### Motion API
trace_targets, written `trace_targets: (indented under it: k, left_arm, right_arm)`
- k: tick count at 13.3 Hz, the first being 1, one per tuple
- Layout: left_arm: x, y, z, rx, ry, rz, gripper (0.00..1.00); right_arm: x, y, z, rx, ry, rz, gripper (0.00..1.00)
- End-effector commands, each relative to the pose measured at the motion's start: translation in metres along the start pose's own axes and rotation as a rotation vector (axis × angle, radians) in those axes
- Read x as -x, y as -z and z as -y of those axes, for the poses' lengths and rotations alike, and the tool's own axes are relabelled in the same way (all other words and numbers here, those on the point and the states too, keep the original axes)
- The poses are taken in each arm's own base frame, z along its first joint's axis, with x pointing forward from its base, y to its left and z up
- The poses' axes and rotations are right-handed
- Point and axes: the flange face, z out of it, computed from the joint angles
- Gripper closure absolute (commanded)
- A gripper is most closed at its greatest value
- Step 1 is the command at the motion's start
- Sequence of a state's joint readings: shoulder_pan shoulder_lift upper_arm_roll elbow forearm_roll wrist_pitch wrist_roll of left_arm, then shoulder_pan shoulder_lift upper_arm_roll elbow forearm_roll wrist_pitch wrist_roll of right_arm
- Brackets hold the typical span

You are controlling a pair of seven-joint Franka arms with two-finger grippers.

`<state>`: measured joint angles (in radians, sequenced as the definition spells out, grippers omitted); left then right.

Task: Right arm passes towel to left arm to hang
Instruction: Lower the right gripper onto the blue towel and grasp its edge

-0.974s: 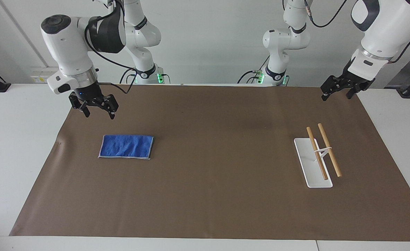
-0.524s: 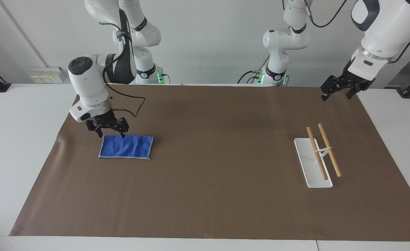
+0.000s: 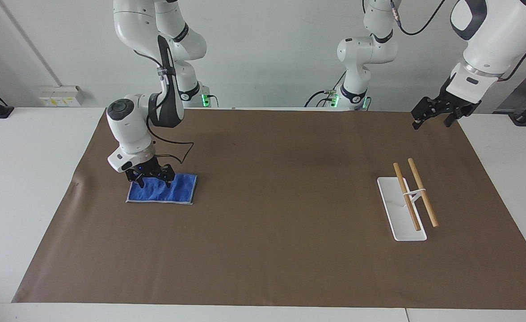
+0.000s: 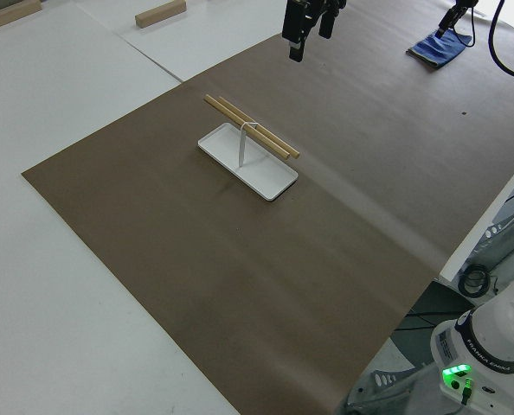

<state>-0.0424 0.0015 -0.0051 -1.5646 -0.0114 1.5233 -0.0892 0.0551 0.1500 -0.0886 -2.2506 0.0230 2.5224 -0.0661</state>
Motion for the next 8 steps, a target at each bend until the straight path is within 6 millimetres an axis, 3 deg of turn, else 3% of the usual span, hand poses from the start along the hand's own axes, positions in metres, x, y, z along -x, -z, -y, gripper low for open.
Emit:
trace_targets:
  k: [1, 4, 8]
  left_arm:
    - [0.007, 0.002, 0.002, 0.008, 0.005, 0.005, 0.0]
    - [0.007, 0.002, 0.002, 0.008, 0.007, 0.005, 0.0]
    - [0.008, 0.001, 0.002, 0.008, 0.005, 0.007, 0.0]
  right_arm:
    - [0.009, -0.013, -0.005, -0.02, 0.018, -0.011, 0.0]
    - [0.009, -0.022, -0.018, -0.014, 0.055, -0.02, 0.0]
    - [0.011, -0.029, -0.018, -0.016, 0.057, -0.008, 0.0]
